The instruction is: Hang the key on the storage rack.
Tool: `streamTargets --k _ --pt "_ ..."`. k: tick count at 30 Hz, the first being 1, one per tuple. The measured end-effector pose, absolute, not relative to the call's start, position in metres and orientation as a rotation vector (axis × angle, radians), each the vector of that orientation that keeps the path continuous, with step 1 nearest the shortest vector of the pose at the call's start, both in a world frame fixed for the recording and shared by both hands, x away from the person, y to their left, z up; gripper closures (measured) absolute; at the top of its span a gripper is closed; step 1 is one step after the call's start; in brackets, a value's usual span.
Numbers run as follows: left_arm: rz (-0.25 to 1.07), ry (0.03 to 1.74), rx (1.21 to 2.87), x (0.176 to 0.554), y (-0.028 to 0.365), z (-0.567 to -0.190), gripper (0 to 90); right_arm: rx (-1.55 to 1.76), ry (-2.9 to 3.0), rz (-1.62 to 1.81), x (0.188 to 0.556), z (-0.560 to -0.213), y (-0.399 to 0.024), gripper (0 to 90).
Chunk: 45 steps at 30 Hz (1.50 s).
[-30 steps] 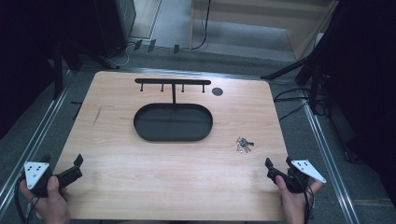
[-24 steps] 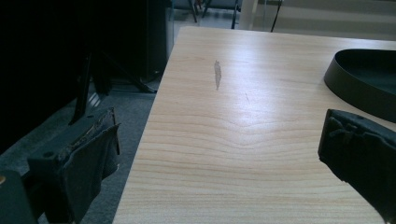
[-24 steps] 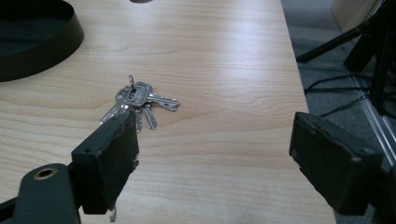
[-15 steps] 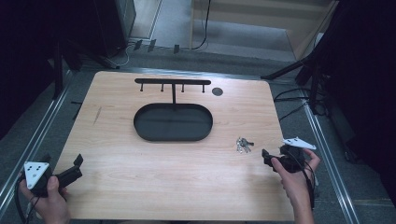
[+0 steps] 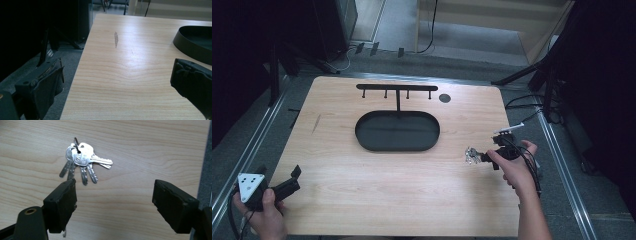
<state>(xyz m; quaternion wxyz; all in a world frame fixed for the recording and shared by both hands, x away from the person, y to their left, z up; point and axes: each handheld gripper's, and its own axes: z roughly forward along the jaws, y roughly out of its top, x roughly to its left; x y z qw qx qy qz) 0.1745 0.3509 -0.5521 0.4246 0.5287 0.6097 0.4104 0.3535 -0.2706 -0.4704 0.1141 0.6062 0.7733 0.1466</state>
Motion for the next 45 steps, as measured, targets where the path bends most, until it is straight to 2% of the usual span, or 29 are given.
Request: streamTargets --k 9,18,33,37,40,41,43,44,45 --pt "1.022 1.527 1.323 0.174 0.351 -0.552 0.0 1.912 2.277 0.284 0.381 -0.483 -0.258 17.9" --pt "1.020 1.528 1.322 0.174 0.351 -0.552 0.0 1.980 2.247 0.226 0.393 -0.487 -0.243 16.9" --pt "1.019 1.526 1.322 0.175 0.352 -0.552 0.0 1.806 2.354 0.150 0.402 -0.506 -0.211 13.9" --pt "1.016 1.526 1.325 0.175 0.352 -0.552 0.0 1.713 2.420 0.161 0.397 -0.508 -0.215 25.6" --pt "1.016 1.524 1.328 0.175 0.351 -0.552 0.0 1.701 2.427 0.176 0.396 -0.509 -0.217 30.6" --pt "1.016 1.525 1.328 0.175 0.351 -0.552 0.0 1.708 2.415 0.193 0.395 -0.508 -0.221 37.7" --pt "1.016 1.525 1.325 0.175 0.351 -0.552 0.0 1.710 2.418 0.192 0.395 -0.507 -0.223 40.9" --pt "1.017 1.526 1.325 0.175 0.351 -0.552 0.0 1.715 2.420 0.190 0.393 -0.506 -0.227 52.6" --pt "1.017 1.526 1.324 0.175 0.351 -0.552 0.0 1.716 2.423 0.184 0.393 -0.505 -0.230 57.8"
